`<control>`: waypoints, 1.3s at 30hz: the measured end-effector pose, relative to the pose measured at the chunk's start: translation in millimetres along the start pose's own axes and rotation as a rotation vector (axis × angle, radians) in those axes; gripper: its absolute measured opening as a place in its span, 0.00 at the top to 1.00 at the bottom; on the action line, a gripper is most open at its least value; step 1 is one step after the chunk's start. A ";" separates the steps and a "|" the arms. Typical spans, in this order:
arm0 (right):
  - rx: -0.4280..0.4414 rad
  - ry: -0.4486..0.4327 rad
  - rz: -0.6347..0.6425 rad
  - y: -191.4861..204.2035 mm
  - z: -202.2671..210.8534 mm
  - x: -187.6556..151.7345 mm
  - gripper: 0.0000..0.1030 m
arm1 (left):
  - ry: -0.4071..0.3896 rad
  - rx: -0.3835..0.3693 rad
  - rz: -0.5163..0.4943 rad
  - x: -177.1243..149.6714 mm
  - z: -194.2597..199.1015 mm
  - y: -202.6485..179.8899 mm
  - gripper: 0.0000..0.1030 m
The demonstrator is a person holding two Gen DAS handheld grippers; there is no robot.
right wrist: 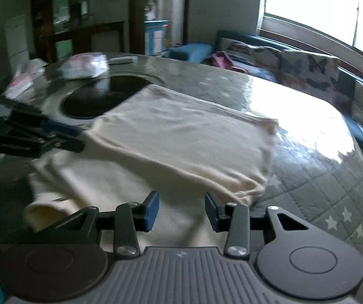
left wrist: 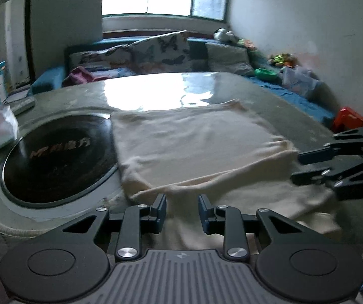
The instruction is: Fold clothes
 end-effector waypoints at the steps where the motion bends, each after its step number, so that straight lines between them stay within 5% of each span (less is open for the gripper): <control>1: 0.015 0.000 0.015 5.6 3.4 -0.8 0.61 | -0.009 -0.021 -0.013 -0.8 5.8 -5.7 0.71; 8: 0.071 0.046 0.105 43.6 9.3 -16.9 0.61 | 0.002 -0.164 -0.111 -19.0 20.3 -47.2 0.71; 17: 0.098 0.026 0.142 54.1 35.2 -15.2 0.62 | 0.000 -0.184 -0.220 -30.6 21.7 -62.8 0.71; 19: 0.114 0.043 0.155 59.2 33.3 -18.5 0.63 | 0.004 -0.174 -0.231 -32.0 17.8 -63.1 0.79; 22: 0.109 0.070 0.164 63.6 28.1 -25.4 0.82 | -0.005 -0.164 -0.260 -34.8 18.7 -64.3 0.94; 24: 0.105 0.071 0.147 61.1 29.2 -27.1 0.94 | -0.030 -0.179 -0.250 -32.6 27.0 -62.4 0.94; 32: 0.145 0.104 0.142 56.1 31.4 -32.2 0.92 | 0.036 -0.212 -0.245 -42.4 18.6 -52.5 0.94; 39: 0.138 0.016 0.078 34.4 44.0 -6.1 0.91 | 0.015 -0.239 -0.224 -34.6 31.2 -43.3 0.91</control>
Point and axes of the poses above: each gripper's, at about its wrist camera, not at the fingertips, and z roughly against the way its jaws point, y to its left, x to its top, the point moved 3 cm from there along -z, roughly the way its jaws point, and after that the axes turned 3 degrees about y, right-handed, at the moved point
